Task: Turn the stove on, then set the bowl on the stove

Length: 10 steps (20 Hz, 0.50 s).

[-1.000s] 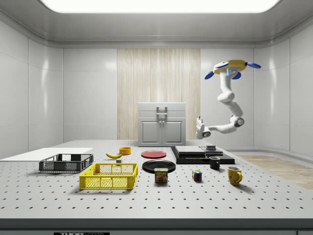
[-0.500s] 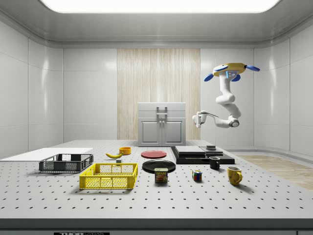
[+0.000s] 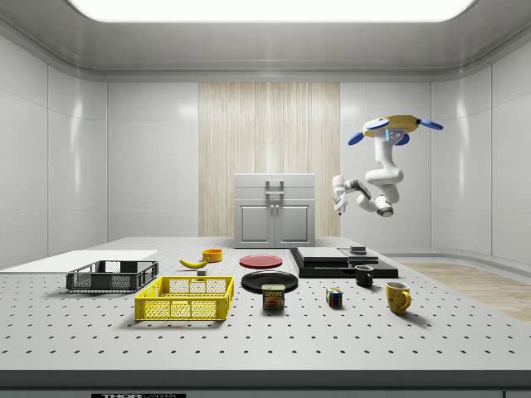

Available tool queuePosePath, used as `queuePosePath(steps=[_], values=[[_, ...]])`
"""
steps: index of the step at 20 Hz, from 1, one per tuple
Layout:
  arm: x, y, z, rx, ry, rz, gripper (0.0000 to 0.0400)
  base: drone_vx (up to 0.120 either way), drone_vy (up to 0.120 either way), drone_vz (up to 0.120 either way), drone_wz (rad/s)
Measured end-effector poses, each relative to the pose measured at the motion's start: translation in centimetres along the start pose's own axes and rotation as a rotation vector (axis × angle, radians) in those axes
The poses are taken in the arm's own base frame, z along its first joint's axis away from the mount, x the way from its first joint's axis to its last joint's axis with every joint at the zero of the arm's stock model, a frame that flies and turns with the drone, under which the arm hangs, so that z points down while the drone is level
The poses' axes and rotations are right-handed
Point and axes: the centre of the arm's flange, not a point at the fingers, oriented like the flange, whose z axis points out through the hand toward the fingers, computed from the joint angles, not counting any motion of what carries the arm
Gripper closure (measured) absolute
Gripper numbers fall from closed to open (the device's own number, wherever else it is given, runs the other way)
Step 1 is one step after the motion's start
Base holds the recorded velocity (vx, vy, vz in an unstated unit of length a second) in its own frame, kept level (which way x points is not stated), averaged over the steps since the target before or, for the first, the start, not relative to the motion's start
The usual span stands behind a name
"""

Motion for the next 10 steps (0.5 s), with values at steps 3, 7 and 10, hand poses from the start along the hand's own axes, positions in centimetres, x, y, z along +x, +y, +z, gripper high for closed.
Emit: queuePosePath(steps=[3,7,10], values=[[-0.7,-0.7,0.0,-0.067,0.07,-0.002,0.0,-0.12,0.0,-0.12,0.0],[-1.2,-1.2,0.1,-0.115,0.121,-0.004,0.0,-0.03,0.0,-0.12,0.0],[-1.4,-1.3,0.1,-0.134,0.142,-0.005,0.0,-0.107,0.0,-0.12,0.0]])
